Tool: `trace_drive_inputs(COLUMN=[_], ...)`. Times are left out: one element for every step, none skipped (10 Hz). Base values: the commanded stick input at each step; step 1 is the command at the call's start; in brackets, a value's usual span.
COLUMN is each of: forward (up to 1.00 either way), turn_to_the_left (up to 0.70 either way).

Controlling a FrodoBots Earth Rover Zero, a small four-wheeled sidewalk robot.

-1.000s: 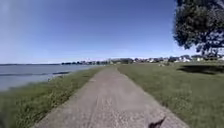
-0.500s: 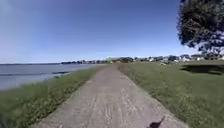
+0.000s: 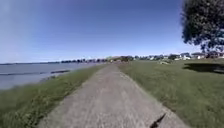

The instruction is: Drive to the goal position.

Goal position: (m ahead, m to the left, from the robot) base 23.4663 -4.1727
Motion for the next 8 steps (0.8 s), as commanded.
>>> trace_drive_inputs(forward=[0.70, 0.70, 0.70, 0.70, 0.70, 0.70, 0.70, 0.70], turn_to_the_left=[0.00, 0.00, 0.00, 0.00, 0.00, 0.00, 0.00, 0.00])
